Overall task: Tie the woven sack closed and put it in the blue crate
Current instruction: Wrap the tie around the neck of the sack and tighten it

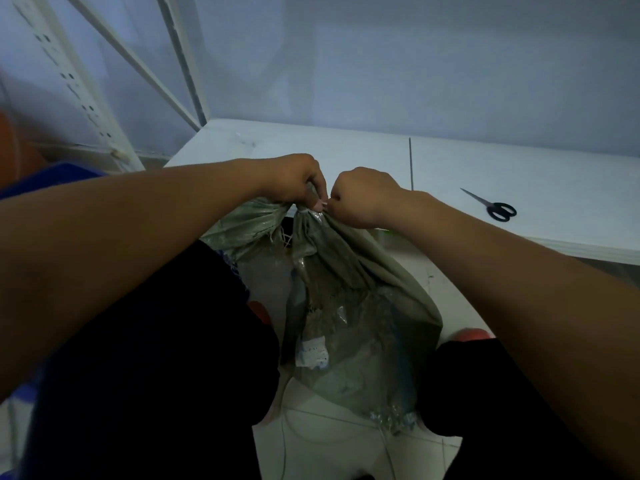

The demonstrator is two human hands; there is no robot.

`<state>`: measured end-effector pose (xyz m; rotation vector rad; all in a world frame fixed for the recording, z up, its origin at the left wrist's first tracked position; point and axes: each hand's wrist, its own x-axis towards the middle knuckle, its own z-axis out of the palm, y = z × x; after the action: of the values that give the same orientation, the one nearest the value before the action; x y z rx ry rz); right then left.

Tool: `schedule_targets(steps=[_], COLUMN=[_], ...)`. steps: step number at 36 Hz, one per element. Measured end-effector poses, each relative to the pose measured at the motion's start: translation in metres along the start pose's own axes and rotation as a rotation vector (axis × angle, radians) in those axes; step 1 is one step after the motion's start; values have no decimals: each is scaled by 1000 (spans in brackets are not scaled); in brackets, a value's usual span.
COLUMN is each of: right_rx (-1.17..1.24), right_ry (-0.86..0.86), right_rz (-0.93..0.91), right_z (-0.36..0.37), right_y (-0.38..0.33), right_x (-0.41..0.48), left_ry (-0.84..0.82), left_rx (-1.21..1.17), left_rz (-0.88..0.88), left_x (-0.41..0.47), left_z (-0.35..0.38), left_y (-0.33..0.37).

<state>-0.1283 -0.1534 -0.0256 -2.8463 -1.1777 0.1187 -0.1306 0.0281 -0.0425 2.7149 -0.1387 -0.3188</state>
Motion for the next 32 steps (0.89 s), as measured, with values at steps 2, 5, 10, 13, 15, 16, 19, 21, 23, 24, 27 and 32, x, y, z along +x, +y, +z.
schedule_targets(steps=[2, 5, 10, 13, 15, 16, 19, 21, 23, 24, 27, 32], right_rx=[9, 30, 87, 121, 134, 133, 133, 124, 122, 120, 50, -153], right_ry=[-8, -21, -55, -70, -72, -70, -76, -74, -87, -93, -77, -41], right_rz=[-7, -21, -39, -62, -69, -73, -76, -84, -75, -65, 5, 96], right_z=[-1, -4, -5, -4, -1, 0, 2, 2, 2, 3, 6, 8], right_y=[-1, -2, -4, -5, -6, -7, -8, -9, -10, -9, 4, 24], right_x=[-2, -5, -6, -5, -4, -3, 0, 2, 3, 4, 8, 5], left_ry=[17, 43, 21, 10, 1, -1, 18, 26, 29, 30, 32, 28], left_rx=[8, 31, 34, 39, 38, 38, 60, 87, 119, 133, 216, 230], left_rz=[-12, -36, -56, -68, -76, -79, -97, -113, -147, -176, -255, -241], left_x=[1, 2, 2, 2, 2, 1, 2, 2, 2, 2, 3, 3], left_z=[0, -1, -2, -2, -3, -4, -7, -9, -10, -10, -10, -10], left_y=[0, -2, -6, -7, -9, -9, -8, -8, -9, -12, -13, -4])
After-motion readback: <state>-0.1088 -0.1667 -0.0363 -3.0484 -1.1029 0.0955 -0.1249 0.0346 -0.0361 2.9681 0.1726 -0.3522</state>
